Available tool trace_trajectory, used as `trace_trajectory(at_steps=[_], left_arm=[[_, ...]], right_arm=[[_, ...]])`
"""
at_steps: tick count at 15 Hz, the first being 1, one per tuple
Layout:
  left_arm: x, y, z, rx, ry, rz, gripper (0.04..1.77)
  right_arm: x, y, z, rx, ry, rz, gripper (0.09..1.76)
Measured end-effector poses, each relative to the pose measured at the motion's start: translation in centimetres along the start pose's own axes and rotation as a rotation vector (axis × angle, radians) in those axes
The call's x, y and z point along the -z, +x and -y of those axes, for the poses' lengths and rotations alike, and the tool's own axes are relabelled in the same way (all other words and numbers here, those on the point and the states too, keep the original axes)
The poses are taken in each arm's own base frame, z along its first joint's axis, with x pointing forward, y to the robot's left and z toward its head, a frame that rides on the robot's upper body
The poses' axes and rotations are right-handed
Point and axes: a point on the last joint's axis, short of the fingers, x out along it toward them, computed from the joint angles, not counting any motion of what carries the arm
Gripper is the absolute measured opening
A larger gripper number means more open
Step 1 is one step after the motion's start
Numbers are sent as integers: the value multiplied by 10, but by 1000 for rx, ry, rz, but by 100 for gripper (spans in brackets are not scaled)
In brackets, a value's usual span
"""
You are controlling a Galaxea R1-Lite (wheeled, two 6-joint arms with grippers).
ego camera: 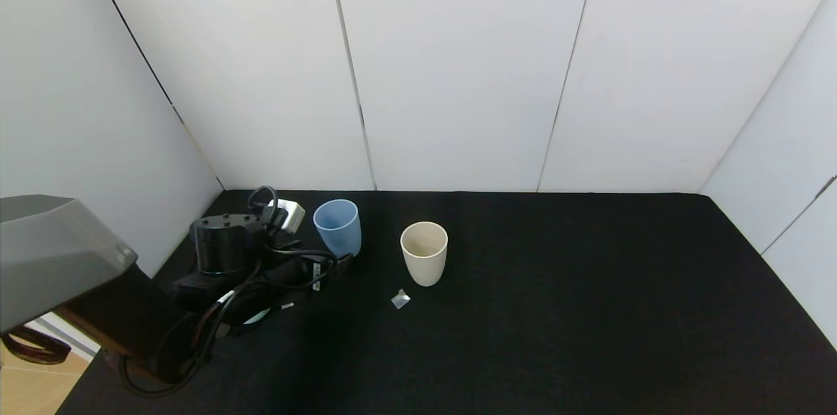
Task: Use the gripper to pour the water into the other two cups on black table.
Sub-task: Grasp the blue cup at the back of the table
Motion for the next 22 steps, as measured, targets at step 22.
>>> trace_trajectory(at_steps=[22], left_arm=[[5,69,-7,-47,4,36,172]], right_arm=[[0,0,0,0,0,0,171]])
